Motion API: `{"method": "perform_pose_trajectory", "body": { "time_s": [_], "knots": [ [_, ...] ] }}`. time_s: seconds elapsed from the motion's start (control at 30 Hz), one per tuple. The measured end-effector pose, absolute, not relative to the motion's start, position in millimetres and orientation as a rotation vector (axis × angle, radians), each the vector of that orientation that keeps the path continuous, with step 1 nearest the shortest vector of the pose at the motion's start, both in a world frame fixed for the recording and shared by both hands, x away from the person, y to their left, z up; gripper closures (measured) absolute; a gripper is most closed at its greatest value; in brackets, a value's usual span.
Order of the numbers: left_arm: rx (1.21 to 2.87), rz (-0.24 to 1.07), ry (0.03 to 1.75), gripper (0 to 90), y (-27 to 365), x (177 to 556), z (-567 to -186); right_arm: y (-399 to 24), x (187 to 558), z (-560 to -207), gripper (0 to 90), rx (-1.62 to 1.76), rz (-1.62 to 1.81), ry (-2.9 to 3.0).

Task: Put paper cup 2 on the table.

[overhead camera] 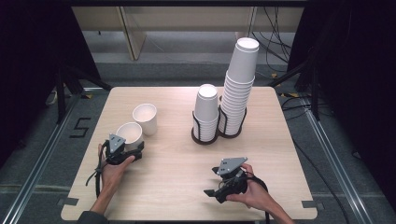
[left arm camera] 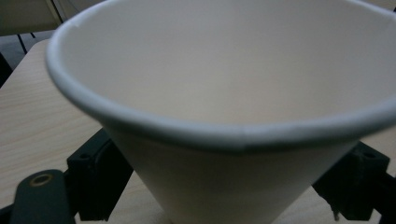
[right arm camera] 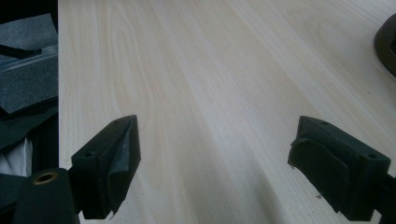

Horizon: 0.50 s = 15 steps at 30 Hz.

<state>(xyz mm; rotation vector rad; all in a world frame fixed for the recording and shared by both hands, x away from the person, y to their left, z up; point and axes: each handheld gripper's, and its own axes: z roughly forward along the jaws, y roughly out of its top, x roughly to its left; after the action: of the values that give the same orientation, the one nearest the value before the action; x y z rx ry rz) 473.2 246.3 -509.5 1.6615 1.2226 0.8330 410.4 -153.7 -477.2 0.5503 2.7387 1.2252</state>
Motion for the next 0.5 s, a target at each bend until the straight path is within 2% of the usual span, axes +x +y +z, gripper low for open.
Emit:
{"method": "perform_pose_trajectory", "body": {
  "time_s": [0.5],
  "knots": [
    [1.726, 0.794, 1.305, 14.2, 244.5, 456.8, -509.5, -156.0, 408.6, -477.5, 16.0, 0.546, 1.223, 2.745]
  ]
}}
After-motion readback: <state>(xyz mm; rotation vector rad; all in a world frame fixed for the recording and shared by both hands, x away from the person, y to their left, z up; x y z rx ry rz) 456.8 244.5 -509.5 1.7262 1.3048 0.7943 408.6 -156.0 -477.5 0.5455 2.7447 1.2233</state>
